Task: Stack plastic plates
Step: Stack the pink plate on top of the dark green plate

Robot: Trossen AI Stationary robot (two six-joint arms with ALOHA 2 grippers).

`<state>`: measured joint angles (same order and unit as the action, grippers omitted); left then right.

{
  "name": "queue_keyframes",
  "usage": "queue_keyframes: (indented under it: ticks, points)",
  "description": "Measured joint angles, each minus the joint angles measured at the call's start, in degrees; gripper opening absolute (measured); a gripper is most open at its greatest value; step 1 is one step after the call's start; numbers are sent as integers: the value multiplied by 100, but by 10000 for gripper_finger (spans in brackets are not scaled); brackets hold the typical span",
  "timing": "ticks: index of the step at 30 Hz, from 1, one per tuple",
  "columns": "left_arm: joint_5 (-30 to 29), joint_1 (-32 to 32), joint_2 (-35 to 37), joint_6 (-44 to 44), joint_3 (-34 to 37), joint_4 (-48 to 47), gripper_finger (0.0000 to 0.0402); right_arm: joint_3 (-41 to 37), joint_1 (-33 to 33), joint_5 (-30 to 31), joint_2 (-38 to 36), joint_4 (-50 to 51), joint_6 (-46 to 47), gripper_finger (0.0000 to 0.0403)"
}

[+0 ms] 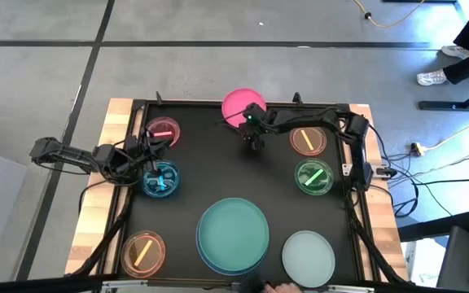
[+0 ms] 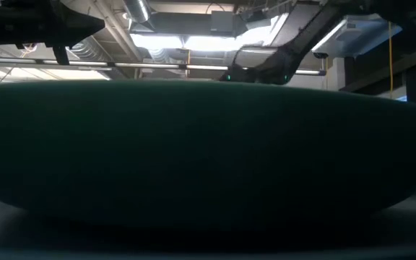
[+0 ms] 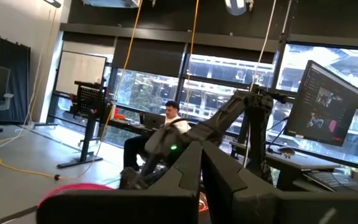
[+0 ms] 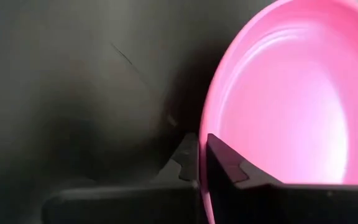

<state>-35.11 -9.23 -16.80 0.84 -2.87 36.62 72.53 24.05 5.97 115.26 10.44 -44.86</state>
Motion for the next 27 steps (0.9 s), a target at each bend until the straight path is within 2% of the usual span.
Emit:
queue_keyframes:
  ticks: [8, 15, 22, 27]
  points:
    - [2, 0, -2, 5, 0, -2, 7, 0, -923, -102, -824, 559, 422, 3]
    - [4, 0, 0, 9, 0, -15, 7, 0, -2180, -117, -1517, 1023, 802, 2]
    - [32, -4, -1, 57, 0, -19, 7, 0, -3519, -362, -1674, 1240, 1460, 1]
    - [462, -4, -4, 176, 0, -88, 7, 0, -4350, -768, -1674, 1265, 1782, 1]
